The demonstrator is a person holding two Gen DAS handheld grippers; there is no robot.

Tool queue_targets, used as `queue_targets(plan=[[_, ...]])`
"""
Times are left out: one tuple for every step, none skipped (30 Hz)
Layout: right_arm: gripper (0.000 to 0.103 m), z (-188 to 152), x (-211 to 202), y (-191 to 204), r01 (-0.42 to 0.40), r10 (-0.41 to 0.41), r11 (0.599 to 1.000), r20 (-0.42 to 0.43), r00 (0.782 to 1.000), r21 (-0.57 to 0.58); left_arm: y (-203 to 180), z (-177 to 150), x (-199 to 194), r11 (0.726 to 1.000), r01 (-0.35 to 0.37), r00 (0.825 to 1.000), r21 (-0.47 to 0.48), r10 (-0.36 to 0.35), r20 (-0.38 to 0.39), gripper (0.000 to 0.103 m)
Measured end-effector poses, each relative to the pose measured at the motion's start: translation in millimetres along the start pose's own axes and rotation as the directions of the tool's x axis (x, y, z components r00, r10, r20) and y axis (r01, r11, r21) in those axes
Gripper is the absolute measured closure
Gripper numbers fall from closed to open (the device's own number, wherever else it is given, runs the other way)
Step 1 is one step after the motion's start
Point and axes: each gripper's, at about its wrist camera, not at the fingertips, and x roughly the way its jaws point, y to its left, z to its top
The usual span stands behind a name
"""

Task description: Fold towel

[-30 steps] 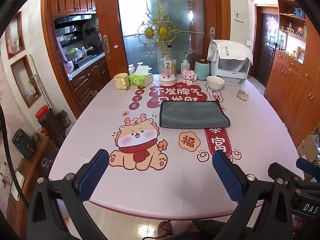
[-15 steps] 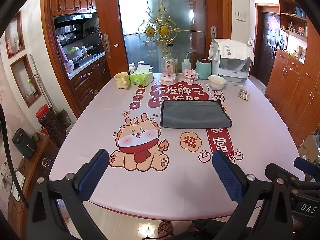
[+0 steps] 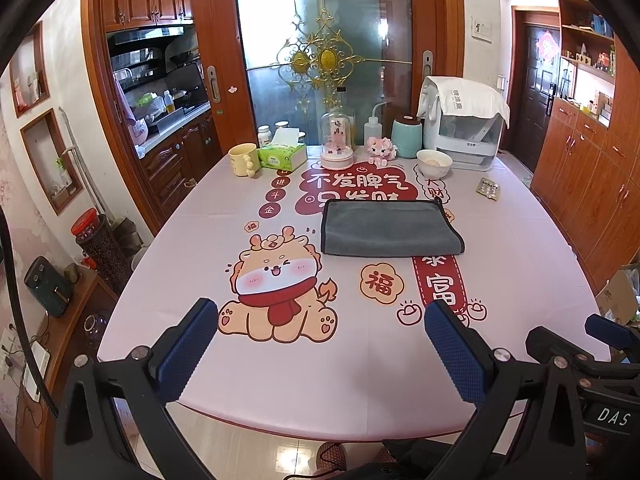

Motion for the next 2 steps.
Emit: queue_targets(plan=[[0.0,0.1,0.0,0.0,-0.001,0.001,1.0,0.0,1.0,0.0,0.2,-0.1,-0.1,1.0,0.0,1.0,0.0,0.0,0.0,0.0],[0.0,-0.1,0.3,0.4,-0.001,0.001,1.0,-0.001,1.0,0.0,0.1,0.7,0.1,1.0,0.001,1.0,0.0,-0.001,-0.001,0.0]])
